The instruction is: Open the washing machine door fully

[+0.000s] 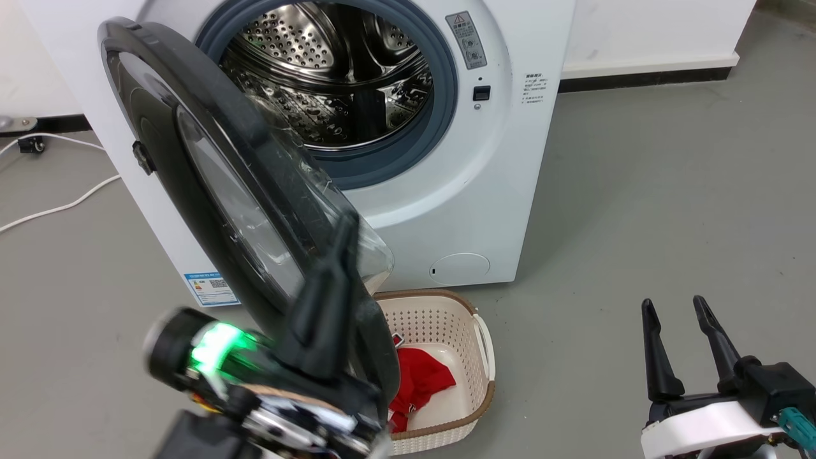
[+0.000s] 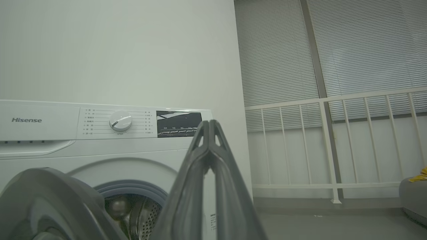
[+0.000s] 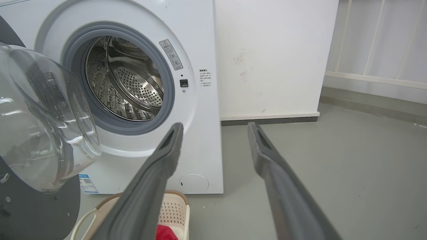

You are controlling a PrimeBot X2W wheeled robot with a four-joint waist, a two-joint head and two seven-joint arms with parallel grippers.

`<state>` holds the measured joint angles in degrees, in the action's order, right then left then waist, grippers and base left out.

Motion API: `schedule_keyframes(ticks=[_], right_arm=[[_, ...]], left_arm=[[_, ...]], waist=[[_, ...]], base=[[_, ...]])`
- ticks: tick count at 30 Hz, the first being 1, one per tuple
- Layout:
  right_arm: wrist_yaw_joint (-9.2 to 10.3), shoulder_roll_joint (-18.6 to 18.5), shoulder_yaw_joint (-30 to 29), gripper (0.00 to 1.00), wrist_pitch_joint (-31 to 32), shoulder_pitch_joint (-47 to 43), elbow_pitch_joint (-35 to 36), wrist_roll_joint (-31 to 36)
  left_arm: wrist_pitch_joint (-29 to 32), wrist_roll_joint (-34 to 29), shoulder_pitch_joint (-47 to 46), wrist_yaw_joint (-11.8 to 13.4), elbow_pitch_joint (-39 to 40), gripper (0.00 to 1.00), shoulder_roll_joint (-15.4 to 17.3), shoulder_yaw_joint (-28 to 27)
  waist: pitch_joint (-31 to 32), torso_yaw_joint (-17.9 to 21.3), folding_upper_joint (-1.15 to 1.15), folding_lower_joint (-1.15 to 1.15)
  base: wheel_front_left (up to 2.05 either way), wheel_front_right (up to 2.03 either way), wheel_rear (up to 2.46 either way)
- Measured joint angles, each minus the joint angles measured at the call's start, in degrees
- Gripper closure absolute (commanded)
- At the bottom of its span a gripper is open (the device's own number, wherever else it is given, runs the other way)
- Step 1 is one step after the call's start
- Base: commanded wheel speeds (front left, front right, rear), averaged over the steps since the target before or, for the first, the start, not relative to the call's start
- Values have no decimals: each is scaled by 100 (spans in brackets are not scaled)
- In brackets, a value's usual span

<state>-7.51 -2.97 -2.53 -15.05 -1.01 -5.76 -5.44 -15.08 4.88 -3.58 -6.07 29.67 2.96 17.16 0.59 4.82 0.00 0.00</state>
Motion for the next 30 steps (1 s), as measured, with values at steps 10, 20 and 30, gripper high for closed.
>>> schedule_keyframes(ticks=[10,20,30], right_arm=[[0,0,-26,0,0,-38,-71,-67],[0,1,62,0,-1,-9,-133,-214],[0,2,12,0,-1,35,-248,-428]], left_arm=[[141,408,946,-99,-1137,100,381,902],[154,638,942,-124,-2298,100,461,1388],[24,597,250,-24,-2978,100,237,1173]], waist=[[-7,-82,0,0],[-128,-81,0,0],[-264,-17,0,0]], base=[[0,0,0],[0,0,0],[0,0,0]])
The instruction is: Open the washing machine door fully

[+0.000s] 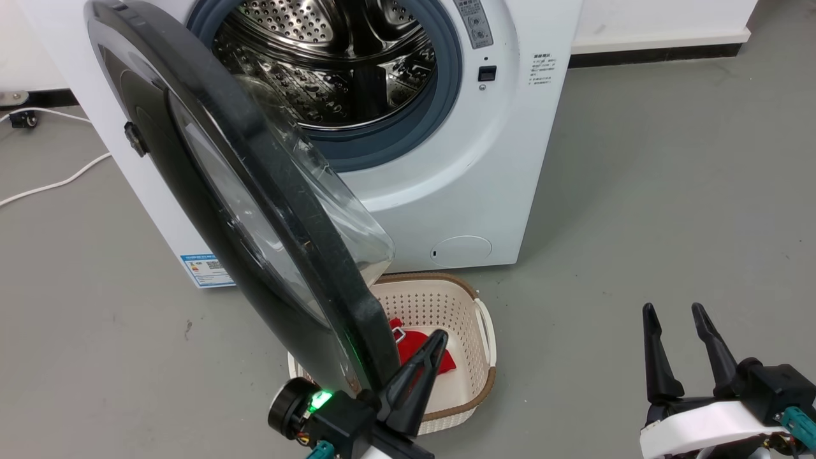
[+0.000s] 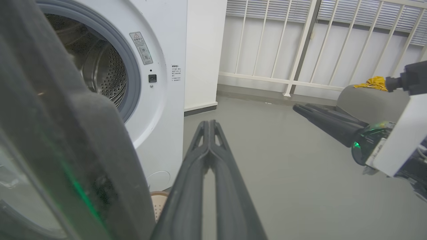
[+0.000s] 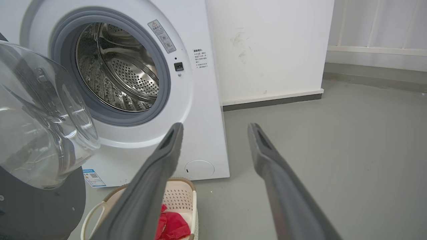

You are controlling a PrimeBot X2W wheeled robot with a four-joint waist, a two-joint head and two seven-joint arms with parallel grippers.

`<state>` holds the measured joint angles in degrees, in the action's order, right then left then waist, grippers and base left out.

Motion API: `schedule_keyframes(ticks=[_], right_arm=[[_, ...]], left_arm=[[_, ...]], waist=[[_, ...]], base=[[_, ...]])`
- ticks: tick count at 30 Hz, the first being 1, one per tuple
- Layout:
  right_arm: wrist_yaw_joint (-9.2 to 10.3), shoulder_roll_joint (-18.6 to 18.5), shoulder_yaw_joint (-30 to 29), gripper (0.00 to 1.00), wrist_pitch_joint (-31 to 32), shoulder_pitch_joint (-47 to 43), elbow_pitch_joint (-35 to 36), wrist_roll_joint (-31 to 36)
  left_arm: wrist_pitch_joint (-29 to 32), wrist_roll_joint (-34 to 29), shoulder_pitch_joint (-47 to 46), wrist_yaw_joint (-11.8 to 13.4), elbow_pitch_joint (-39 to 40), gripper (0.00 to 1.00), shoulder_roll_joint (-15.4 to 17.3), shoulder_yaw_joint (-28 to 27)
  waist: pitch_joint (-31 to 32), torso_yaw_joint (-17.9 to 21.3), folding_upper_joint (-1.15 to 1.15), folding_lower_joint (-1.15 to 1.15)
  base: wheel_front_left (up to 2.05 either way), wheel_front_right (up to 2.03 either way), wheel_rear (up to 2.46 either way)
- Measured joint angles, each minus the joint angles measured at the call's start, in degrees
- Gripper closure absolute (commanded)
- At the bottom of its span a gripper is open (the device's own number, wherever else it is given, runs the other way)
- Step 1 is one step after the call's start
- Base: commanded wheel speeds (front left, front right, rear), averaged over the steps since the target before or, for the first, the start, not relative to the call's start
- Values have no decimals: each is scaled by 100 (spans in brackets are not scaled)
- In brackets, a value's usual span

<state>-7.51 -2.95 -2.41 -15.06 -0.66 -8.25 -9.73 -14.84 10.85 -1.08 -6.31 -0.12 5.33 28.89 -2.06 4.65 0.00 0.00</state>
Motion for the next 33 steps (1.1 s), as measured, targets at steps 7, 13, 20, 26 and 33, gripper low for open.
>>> schedule_keyframes(ticks=[7,13,20,26,33], right_arm=[[0,0,41,0,0,26,-98,-93],[0,-1,25,0,-1,44,-137,-171],[0,0,53,0,0,43,-182,-203],[0,0,94,0,0,44,-227,-236],[0,0,93,0,21,19,-261,-267]], left_arm=[[-8,25,-151,27,-174,100,-54,-183],[-8,25,-161,77,-198,100,-105,-322],[-15,-44,-161,83,-222,100,-186,-435],[-15,-134,-81,153,-142,100,-218,-520],[-24,-327,270,366,209,100,-243,-610]], waist=[[-25,39,0,0],[-51,-3,0,0],[-71,-35,0,0],[-48,-62,0,-1],[-39,-284,0,0]], base=[[0,0,0],[0,0,0],[0,0,0],[0,0,0],[0,0,0]])
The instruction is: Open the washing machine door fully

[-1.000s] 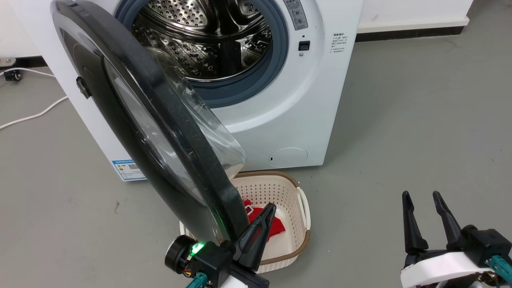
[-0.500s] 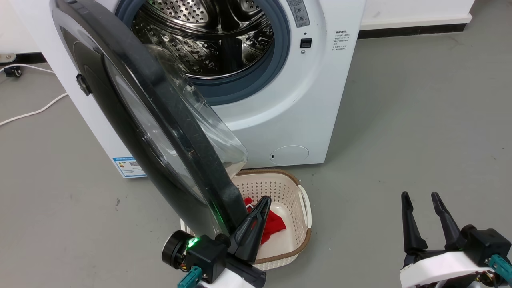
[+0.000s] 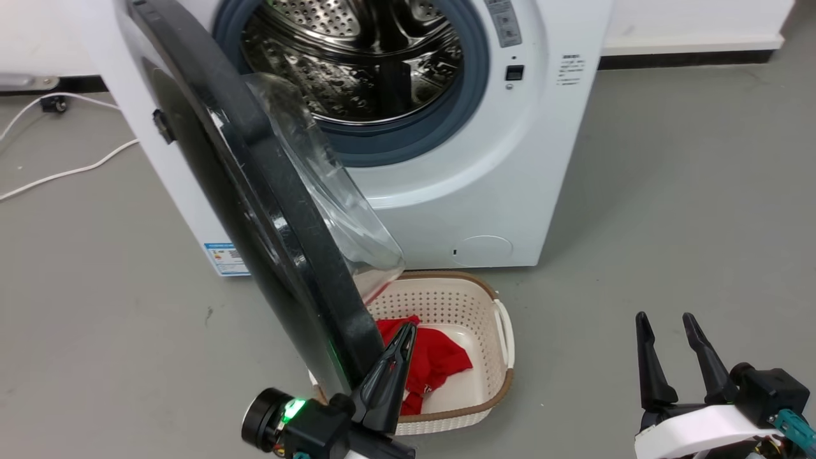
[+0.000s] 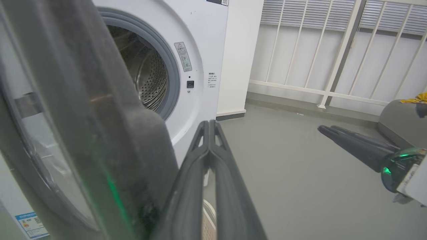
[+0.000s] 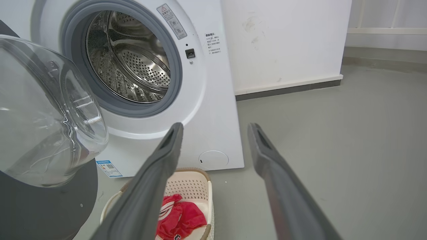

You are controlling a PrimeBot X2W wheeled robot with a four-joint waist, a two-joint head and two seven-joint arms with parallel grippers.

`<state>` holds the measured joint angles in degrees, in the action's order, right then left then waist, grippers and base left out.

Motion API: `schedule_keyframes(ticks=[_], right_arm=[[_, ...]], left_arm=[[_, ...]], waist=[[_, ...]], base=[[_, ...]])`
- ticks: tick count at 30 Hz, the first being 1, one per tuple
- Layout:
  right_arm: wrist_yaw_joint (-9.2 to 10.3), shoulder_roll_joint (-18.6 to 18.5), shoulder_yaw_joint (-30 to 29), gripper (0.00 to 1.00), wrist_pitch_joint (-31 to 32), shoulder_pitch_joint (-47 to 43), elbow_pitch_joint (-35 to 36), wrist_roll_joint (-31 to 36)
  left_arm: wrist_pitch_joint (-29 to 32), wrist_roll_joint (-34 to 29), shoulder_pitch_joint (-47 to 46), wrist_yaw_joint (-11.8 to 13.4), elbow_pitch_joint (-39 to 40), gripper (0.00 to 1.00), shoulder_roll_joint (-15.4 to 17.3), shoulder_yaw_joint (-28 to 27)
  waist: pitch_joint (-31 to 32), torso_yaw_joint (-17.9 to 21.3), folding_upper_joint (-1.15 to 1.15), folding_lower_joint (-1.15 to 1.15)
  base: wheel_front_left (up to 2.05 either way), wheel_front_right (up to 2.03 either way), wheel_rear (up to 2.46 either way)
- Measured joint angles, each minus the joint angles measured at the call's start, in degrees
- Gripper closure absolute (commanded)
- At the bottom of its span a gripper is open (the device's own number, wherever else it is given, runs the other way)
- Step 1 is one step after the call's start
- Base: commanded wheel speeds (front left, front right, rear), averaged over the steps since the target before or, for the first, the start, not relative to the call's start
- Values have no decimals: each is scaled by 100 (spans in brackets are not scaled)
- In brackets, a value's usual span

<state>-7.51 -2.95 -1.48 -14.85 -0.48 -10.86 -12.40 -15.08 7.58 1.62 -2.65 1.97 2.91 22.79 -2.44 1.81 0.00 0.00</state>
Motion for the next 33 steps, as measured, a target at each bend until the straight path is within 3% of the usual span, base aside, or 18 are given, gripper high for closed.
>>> schedule_keyframes(ticks=[17,25,33], right_arm=[[0,1,-30,0,107,-86,109,27],[0,2,-63,0,185,-96,163,54],[0,3,-64,0,263,-104,200,101]], left_arm=[[-7,-133,871,376,599,100,-7,-465],[-4,-171,1045,576,681,100,37,-1094],[0,-57,1237,779,780,100,56,-1952]], waist=[[-3,-1027,0,0],[-7,-1445,0,0],[-15,-1599,0,0]], base=[[0,0,0],[0,0,0],[0,0,0]])
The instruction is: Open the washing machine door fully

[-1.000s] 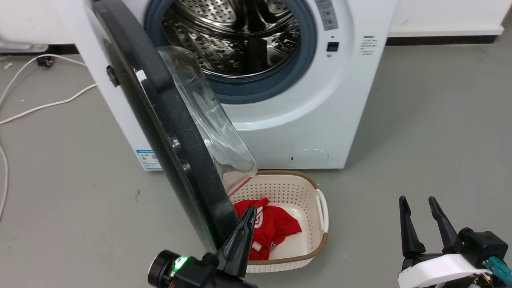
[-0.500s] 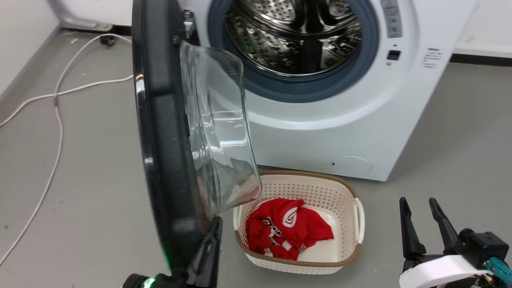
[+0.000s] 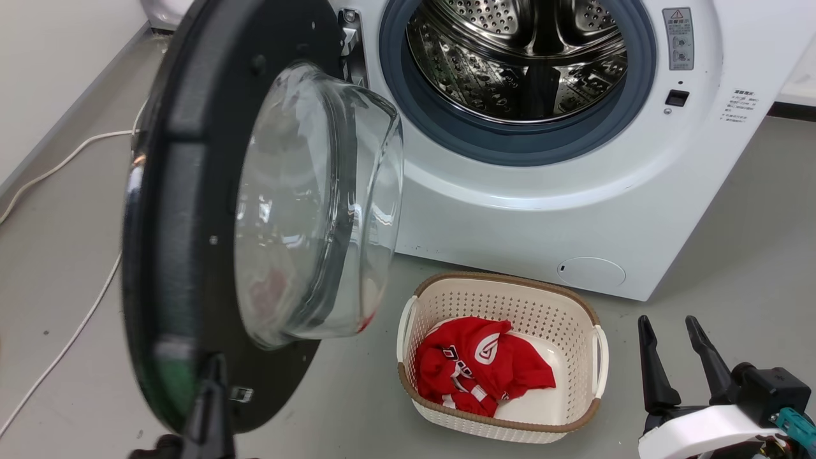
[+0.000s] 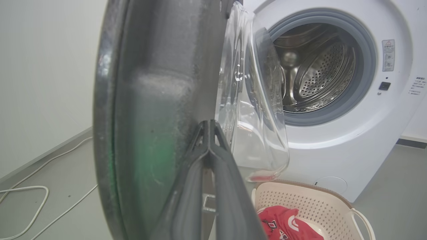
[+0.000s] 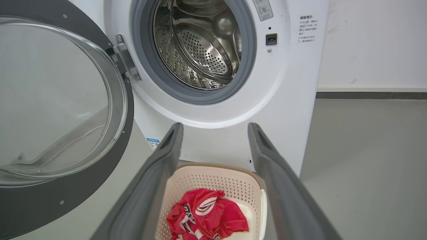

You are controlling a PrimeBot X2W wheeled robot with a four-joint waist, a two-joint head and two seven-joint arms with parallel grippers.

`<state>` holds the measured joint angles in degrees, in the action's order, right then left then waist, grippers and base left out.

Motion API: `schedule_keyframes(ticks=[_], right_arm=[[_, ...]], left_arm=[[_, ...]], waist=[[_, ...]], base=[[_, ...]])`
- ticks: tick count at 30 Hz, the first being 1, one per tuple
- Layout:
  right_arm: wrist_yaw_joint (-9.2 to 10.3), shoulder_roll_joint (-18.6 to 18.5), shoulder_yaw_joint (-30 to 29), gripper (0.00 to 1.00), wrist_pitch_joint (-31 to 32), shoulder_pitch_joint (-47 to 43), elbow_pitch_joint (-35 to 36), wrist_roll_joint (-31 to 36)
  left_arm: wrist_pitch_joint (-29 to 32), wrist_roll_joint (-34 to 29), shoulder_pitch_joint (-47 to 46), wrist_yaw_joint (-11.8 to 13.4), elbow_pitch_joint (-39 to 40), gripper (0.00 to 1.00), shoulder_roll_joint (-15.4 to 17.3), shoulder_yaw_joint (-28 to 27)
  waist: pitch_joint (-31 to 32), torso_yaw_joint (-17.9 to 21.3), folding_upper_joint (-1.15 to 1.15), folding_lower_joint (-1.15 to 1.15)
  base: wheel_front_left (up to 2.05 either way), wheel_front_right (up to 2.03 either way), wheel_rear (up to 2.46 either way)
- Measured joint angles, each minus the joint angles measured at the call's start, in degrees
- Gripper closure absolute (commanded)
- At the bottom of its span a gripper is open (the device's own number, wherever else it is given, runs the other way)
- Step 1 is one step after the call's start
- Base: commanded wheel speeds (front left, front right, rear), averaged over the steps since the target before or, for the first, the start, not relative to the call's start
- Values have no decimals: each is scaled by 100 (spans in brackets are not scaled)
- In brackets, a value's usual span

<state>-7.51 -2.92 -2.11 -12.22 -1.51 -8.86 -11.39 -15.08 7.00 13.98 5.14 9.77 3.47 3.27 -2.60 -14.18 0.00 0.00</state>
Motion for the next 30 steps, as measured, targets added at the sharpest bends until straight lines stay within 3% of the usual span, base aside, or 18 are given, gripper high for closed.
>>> schedule_keyframes(ticks=[15,19,30], right_arm=[[0,1,36,0,169,95,162,114],[0,-1,-21,0,178,127,193,124],[0,1,-121,0,218,310,378,201]], left_arm=[[-2,397,-924,-142,-878,100,370,-1824],[-1,538,-1211,-240,-1321,100,644,-2409],[0,621,-2160,-416,-2179,100,1138,-3295]], waist=[[-310,195,0,0],[-432,336,0,0],[-973,531,0,1]], base=[[0,0,0],[0,0,0],[0,0,0]])
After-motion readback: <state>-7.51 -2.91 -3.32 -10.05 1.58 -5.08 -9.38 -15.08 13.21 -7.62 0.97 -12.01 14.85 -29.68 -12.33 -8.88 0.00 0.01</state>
